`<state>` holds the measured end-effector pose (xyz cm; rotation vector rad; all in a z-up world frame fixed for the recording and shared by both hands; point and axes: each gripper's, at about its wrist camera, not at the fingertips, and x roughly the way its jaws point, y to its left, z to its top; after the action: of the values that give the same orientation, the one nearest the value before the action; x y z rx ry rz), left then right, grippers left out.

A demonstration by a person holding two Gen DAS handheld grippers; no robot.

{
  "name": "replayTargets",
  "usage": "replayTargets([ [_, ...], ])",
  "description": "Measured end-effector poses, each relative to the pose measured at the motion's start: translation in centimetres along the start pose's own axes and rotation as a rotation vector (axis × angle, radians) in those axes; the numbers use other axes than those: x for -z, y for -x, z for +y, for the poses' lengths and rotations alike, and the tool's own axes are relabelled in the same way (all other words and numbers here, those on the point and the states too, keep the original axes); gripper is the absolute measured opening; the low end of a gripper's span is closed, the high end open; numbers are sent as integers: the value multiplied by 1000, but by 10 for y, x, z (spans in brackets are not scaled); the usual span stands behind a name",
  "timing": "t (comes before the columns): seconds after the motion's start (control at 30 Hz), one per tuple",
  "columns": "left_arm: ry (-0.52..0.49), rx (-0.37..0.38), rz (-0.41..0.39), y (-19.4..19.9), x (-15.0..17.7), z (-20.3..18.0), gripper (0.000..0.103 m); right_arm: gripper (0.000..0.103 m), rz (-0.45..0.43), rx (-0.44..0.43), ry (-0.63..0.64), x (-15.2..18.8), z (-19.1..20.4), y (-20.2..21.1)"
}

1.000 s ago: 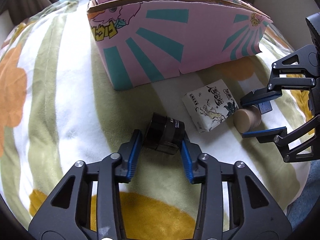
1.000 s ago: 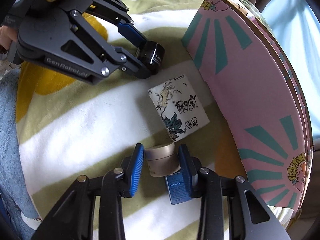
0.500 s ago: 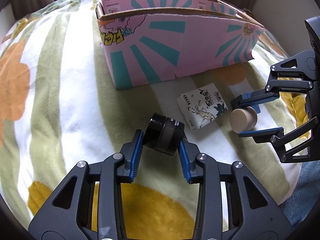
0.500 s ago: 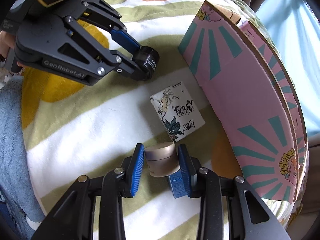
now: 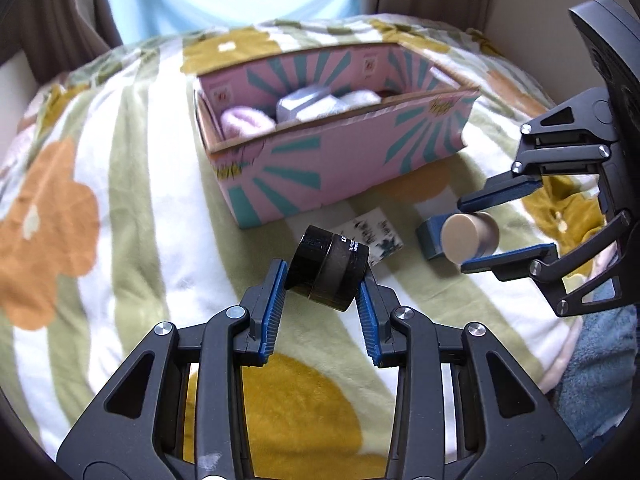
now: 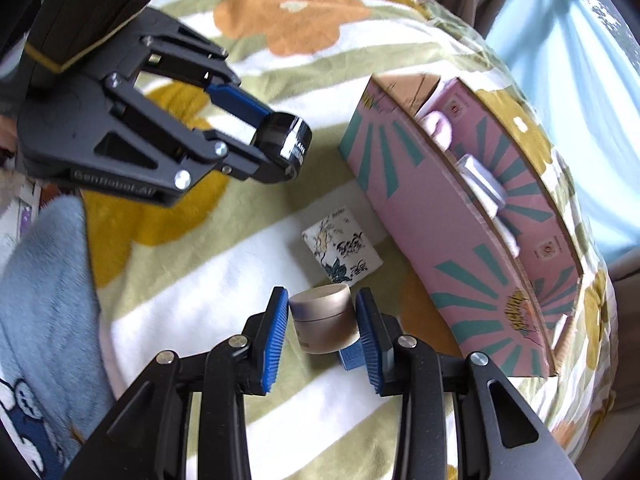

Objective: Organize objects
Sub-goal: 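Grasp the black cap with left tool while right tool grasps the beige tin, then carry the cap and tin over the pink box and open both tools inside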

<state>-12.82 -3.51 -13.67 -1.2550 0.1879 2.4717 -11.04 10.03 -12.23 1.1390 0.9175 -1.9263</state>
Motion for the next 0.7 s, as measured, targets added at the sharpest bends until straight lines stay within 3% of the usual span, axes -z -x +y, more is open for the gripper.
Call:
replayTargets([
  [0.4,-47,-11,-75,64,-60,-16,31,32,-116,-65,-272,-43,-52,45],
  [0.7,-35,7,-69,60,-113,-5,31,32,-133,-2,-479,-59,-114,62],
])
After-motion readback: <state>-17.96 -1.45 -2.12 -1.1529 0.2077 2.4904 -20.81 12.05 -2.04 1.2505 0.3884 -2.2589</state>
